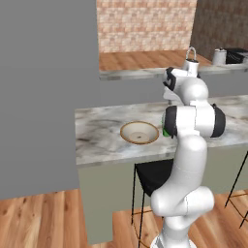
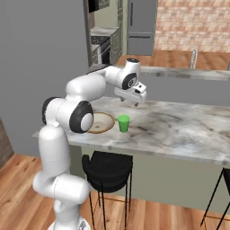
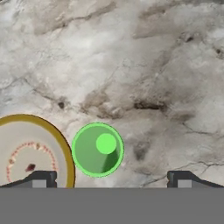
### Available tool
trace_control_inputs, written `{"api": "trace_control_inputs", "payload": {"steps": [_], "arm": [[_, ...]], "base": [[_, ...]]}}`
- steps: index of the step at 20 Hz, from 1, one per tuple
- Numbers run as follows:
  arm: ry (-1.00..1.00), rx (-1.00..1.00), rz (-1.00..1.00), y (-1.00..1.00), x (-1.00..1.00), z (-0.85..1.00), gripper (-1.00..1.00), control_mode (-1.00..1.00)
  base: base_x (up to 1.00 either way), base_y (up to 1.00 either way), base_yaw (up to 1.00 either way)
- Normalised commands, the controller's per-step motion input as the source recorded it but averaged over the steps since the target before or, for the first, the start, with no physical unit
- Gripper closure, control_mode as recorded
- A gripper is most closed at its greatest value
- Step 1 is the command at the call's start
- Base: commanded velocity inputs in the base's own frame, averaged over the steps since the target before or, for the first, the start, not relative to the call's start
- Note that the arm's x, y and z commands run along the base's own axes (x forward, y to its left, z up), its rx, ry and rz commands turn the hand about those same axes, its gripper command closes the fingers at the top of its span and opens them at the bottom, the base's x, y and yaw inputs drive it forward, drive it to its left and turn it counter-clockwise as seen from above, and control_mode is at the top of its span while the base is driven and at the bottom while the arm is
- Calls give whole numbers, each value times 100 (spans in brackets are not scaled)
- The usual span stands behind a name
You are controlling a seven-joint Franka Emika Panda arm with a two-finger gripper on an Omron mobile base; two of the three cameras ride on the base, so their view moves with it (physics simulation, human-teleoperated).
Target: Place the cup inside the bowl on the dining table and move the bowl to any counter.
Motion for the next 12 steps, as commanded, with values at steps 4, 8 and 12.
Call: {"api": "trace_control_inputs", "payload": {"steps": [4, 8, 12], "arm": [[0, 0, 0, -23, 0, 0, -100, -100], [0, 0, 0, -23, 0, -3, -100, -100], [0, 1, 0, -11, 0, -8, -100, -100]], "base": [[0, 0, 0], [0, 0, 0], [0, 0, 0]]}}
